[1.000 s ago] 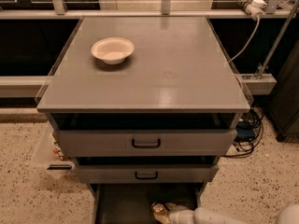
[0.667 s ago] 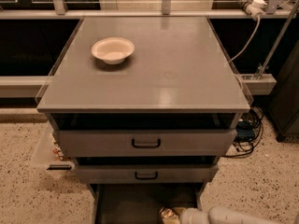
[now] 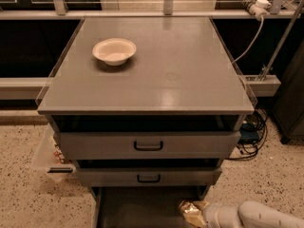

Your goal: Pick orange can from bottom drawer and place on counter

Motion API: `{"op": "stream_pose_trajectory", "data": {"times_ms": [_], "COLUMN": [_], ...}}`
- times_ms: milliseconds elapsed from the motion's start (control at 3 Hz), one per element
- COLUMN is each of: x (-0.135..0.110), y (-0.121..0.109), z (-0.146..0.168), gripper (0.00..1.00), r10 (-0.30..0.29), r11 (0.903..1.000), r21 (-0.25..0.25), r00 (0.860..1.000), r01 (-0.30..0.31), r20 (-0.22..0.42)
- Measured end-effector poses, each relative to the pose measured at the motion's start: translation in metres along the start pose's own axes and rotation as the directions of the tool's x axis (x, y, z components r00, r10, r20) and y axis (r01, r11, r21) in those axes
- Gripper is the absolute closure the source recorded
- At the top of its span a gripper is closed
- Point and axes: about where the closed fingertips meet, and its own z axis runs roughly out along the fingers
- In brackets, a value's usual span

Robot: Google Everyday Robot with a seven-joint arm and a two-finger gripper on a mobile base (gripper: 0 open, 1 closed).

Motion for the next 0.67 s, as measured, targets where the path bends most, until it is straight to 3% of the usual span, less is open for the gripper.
{"op": "stream_pose_trajectory", "data": {"times_ms": [333, 667], "x": [-0.001, -0.018], "y": [0.001, 0.010], "z": [0.000, -0.026], "gripper": [1.00, 1.00], "r10": [-0.004, -0.048], "r11": [1.0000, 0.9988], "r21": [-0.002, 0.004], "r00": [1.000, 0.999], "r01": [0.004, 0.048], "r20": [-0.002, -0.024]}}
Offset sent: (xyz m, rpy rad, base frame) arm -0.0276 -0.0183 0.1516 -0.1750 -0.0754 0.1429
